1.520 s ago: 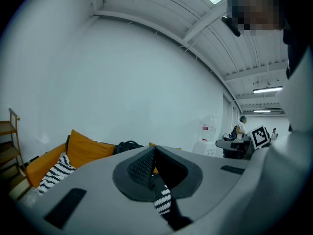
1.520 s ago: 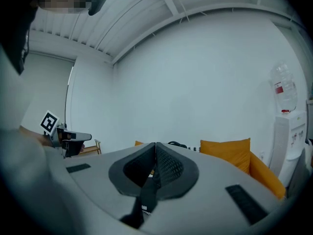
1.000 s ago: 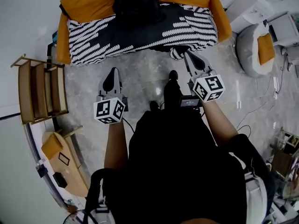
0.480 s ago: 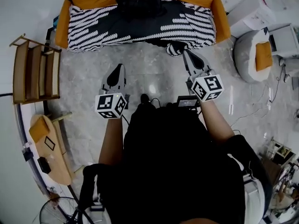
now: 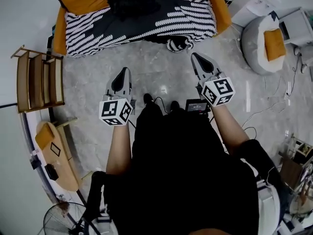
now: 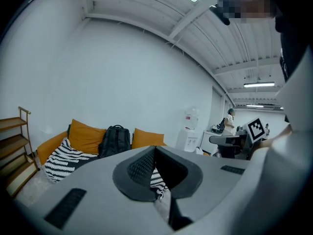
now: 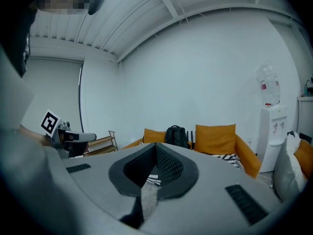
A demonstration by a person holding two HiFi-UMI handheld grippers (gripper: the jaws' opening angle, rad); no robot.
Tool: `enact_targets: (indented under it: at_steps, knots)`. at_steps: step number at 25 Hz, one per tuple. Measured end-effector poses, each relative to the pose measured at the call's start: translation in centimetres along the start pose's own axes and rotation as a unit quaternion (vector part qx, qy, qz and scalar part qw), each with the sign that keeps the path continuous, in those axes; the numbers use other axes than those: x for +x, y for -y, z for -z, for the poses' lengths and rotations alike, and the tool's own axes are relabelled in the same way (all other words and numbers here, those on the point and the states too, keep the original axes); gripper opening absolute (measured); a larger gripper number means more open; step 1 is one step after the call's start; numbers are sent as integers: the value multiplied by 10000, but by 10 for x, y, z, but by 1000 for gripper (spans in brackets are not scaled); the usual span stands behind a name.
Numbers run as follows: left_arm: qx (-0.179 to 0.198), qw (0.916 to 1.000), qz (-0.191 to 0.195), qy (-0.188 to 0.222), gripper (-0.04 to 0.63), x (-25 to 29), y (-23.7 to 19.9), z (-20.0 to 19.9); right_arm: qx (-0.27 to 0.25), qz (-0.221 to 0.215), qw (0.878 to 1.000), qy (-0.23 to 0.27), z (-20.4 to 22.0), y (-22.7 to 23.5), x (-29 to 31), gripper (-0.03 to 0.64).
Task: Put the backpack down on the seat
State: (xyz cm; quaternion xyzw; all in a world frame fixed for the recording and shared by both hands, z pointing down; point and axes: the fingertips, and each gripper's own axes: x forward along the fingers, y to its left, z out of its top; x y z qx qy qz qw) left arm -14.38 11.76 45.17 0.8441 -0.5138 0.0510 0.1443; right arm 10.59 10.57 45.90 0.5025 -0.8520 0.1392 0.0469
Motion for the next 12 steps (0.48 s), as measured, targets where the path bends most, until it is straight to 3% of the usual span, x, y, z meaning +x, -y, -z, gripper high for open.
enact_targets:
  at_steps: [12]
  knots:
    - [36,9996,-52,-293,17,-13,59,35,93,-156,9998,-3,16,21,-40,32]
